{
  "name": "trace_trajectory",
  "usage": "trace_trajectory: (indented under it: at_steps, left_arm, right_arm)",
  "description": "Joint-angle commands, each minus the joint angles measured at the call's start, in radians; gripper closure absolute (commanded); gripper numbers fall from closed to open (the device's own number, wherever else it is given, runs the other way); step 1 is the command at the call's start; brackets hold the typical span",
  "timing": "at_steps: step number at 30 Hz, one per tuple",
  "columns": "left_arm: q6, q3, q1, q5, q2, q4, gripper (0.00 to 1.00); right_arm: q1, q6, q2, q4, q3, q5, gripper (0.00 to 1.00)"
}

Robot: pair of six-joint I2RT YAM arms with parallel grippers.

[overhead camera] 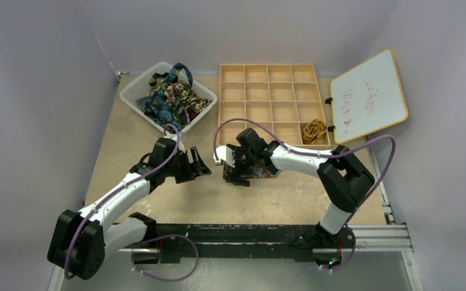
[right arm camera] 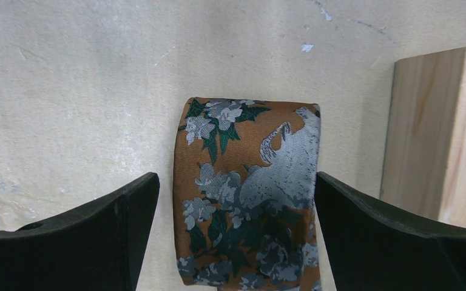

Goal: Roll the ties
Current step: Roll the tie at the center of the board.

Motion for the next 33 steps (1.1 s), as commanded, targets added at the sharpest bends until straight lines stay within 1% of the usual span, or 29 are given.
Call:
trace_trajectory:
  at_steps: [1,3,5,7,12,14,16,18,20,23,27,29,33]
  left_arm:
    - [0.026,-0.006,0.010,-0.007,-0.009,0.007,0.26]
    - [0.028,-0.003,0.011,-0.007,-0.007,0.004,0.26]
    - [0.028,-0.003,0.014,-0.005,-0.006,0.005,0.26]
    - [0.028,-0.005,0.016,-0.004,-0.006,0.006,0.26]
    - [0.031,-0.006,0.020,-0.001,-0.006,0.001,0.26]
    - [0.033,-0.006,0.021,0.000,-0.005,0.000,0.26]
    - [0.032,-0.007,0.023,0.002,-0.004,0.001,0.26]
    - [0.031,-0.008,0.025,0.005,-0.001,0.004,0.26]
    - [0.030,-0.008,0.026,0.008,0.001,0.004,0.26]
    - [0.026,-0.011,0.029,0.014,-0.003,0.007,0.26]
    - [0.023,-0.005,0.037,0.016,-0.017,-0.012,0.26]
    - [0.019,-0.006,0.040,0.013,-0.026,-0.021,0.26]
    - [0.005,-0.012,0.043,0.021,-0.023,-0.016,0.26]
  right_arm:
    - [0.007,-0.036,0.031,-0.004,0.035,0.022,0.04]
    - [0.005,-0.042,0.039,0.017,0.024,0.023,0.06]
    - [0.006,-0.035,0.035,0.068,0.008,0.012,0.12]
    - [0.006,-0.030,0.036,0.102,-0.006,0.005,0.15]
    - [0.006,-0.055,0.085,0.053,0.014,-0.022,0.29]
    - [0.007,-0.054,0.104,0.023,0.025,-0.025,0.31]
    - [0.008,-0.049,0.105,0.011,0.027,-0.049,0.36]
    - [0.015,-0.031,0.092,0.017,0.017,-0.081,0.43]
    - [0.033,0.005,0.069,0.041,-0.001,-0.102,0.46]
    - [0.078,0.096,0.040,0.105,-0.042,-0.145,0.53]
    - [0.155,0.190,0.042,0.170,-0.059,-0.147,0.54]
    - [0.184,0.222,0.051,0.199,-0.063,-0.095,0.53]
    - [0.186,0.239,0.102,0.180,-0.016,-0.057,0.39]
